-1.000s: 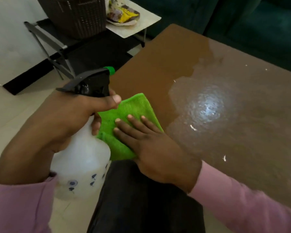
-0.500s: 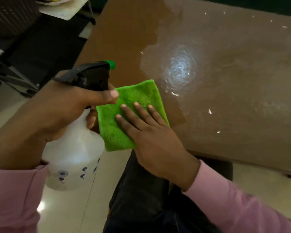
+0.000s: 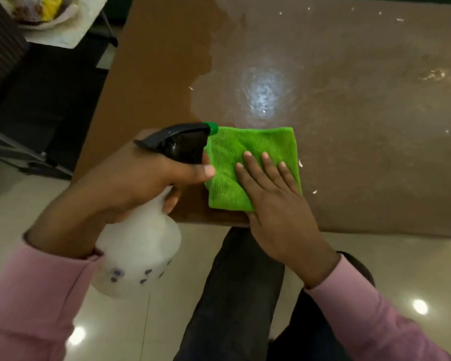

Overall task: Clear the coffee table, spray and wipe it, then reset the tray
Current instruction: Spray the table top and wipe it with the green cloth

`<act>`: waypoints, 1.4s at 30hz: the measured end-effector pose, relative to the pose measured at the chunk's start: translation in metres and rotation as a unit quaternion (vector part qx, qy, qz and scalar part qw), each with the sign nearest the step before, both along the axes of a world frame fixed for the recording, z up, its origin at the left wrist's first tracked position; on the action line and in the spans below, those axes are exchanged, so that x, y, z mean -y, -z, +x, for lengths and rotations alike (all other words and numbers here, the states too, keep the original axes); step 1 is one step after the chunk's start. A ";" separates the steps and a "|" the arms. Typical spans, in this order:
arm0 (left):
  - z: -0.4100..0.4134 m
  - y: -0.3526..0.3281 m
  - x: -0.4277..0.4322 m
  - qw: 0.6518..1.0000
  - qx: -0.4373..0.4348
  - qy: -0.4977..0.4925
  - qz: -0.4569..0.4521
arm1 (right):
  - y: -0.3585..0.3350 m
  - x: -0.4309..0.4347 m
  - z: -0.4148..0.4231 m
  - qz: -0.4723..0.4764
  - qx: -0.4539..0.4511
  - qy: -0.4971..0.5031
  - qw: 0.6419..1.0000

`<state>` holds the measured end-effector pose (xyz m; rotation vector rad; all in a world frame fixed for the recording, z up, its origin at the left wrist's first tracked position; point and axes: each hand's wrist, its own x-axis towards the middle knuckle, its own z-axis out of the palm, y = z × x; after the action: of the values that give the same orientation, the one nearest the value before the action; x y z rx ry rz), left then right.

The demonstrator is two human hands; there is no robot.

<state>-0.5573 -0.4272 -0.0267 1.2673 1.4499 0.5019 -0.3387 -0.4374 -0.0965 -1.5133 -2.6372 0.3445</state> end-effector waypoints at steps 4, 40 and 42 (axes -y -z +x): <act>0.027 -0.012 0.015 0.997 0.062 -0.026 0.039 | 0.009 0.002 0.027 0.017 -0.008 -0.014 1.000; 0.066 -0.050 -0.020 0.990 0.003 -0.038 0.135 | 0.000 -0.016 0.057 0.027 -0.015 0.163 0.986; 0.053 -0.051 -0.040 0.992 -0.031 -0.019 0.122 | 0.000 -0.005 0.024 0.026 -0.017 0.081 0.996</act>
<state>-0.5044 -0.3874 0.0239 1.4603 1.4998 0.6859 -0.3149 -0.4322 -0.0967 -1.6753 -2.4557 0.2831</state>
